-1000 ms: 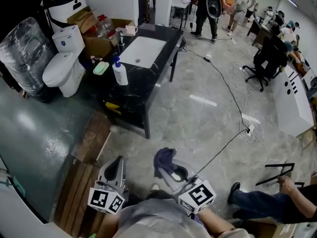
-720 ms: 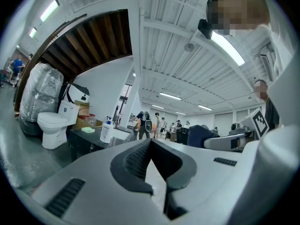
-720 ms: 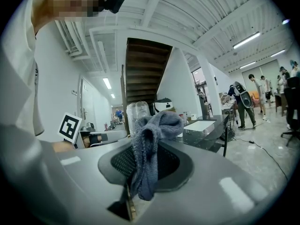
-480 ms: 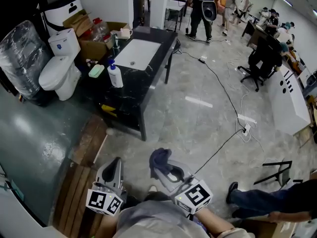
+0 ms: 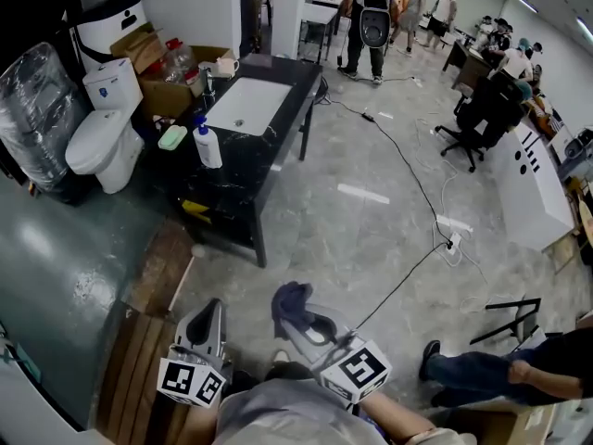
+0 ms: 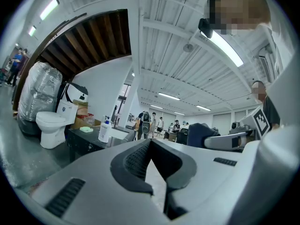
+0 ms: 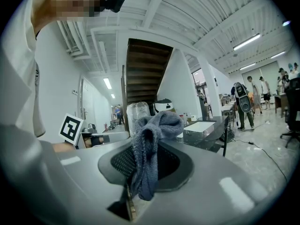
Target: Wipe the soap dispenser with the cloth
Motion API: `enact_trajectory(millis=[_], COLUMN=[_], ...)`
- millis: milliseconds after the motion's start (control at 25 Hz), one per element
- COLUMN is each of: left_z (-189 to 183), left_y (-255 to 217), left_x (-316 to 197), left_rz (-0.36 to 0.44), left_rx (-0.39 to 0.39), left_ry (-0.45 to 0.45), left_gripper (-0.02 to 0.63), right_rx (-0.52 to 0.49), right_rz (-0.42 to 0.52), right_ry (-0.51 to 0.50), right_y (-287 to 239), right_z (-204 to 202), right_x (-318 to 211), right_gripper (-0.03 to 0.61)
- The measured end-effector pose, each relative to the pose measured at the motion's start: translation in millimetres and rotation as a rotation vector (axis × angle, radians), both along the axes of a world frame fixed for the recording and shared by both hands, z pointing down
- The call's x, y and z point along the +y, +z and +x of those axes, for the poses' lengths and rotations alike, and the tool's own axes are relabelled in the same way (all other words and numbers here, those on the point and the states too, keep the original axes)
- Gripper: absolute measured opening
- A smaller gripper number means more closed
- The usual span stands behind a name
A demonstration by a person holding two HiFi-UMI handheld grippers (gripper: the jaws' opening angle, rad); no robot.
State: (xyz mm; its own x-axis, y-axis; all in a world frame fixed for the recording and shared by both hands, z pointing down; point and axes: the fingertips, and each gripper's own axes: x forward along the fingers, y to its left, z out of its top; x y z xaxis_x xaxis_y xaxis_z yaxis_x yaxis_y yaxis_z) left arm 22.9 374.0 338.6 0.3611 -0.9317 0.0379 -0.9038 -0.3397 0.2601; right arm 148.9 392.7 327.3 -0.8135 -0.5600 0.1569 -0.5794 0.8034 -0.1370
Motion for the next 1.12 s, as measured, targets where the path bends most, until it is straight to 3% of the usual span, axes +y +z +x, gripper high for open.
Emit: enact_trajectory(millis=[1120], left_z=[-13], left_y=[-10], left_x=[-13], left_rz=[0.010], left_rx=[-0.009], left_ry=[-0.025], left_gripper=[0.006], right_rx=[-0.027], right_rz=[-0.005], right_ry=[-0.055], right_y=[-3], right_z=[-27], right_x=[-11], right_gripper=[0.072])
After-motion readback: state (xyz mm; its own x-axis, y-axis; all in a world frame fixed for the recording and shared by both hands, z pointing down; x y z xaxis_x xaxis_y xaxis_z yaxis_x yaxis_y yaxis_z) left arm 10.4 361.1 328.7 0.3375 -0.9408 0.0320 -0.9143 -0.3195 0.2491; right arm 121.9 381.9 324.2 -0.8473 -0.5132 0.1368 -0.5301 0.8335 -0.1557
